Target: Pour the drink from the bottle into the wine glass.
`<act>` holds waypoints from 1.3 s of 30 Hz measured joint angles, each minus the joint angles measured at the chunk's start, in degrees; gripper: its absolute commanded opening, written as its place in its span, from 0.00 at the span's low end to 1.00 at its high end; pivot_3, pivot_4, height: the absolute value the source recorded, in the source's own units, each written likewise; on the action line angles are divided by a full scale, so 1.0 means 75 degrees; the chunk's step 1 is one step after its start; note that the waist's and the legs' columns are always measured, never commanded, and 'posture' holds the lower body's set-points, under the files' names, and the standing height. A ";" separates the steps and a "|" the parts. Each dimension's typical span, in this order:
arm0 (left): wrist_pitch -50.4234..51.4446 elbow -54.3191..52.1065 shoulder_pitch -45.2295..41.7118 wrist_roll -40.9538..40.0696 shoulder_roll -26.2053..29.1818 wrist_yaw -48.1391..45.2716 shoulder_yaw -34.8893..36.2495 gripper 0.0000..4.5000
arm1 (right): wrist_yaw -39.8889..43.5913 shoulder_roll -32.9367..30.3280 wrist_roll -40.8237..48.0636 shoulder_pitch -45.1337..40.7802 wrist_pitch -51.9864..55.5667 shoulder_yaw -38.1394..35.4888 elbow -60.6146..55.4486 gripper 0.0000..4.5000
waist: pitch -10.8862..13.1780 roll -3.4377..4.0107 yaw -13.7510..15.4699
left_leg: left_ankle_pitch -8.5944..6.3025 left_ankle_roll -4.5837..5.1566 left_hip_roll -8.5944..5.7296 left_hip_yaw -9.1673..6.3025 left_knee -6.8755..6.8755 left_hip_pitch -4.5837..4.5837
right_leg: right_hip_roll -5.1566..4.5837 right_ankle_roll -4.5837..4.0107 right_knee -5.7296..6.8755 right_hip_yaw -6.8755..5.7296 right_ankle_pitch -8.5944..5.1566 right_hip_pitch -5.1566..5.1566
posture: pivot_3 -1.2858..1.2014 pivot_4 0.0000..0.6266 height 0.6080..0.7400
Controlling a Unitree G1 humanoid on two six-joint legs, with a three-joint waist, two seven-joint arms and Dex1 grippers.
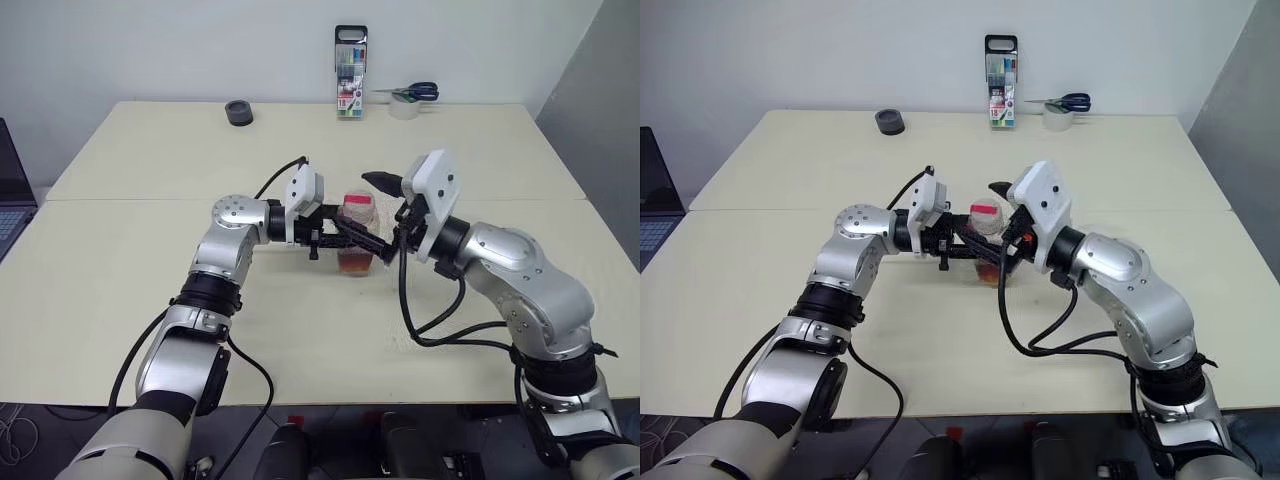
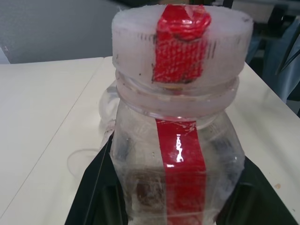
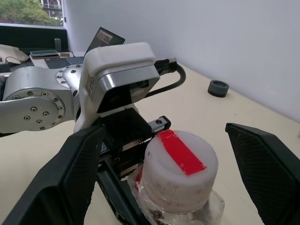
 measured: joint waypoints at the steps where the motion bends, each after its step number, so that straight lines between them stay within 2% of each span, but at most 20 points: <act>1: 0.0004 0.0000 0.0006 -0.0001 0.0000 0.0000 0.0000 0.38 | -0.0002 0.0005 -0.0025 0.0000 -0.0013 0.0001 0.0012 0.97 | 0.0000 0.0000 0.0001 | 0.0000 0.0000 0.0000 0.0000 0.0000 0.0000 | 0.0000 0.0000 0.0000 0.0000 0.0000 0.0000 | 0.52 0.24 1.00; 39: 0.0005 -0.0001 0.0039 -0.0004 0.0004 -0.0004 -0.0004 0.38 | 0.0016 -0.0164 -0.0078 0.0270 -0.0064 -0.0363 0.0178 0.97 | 0.0000 0.0000 0.0001 | 0.0000 0.0001 0.0000 0.0000 0.0000 0.0000 | 0.0000 0.0000 0.0000 0.0001 0.0000 0.0000 | 0.52 0.24 1.00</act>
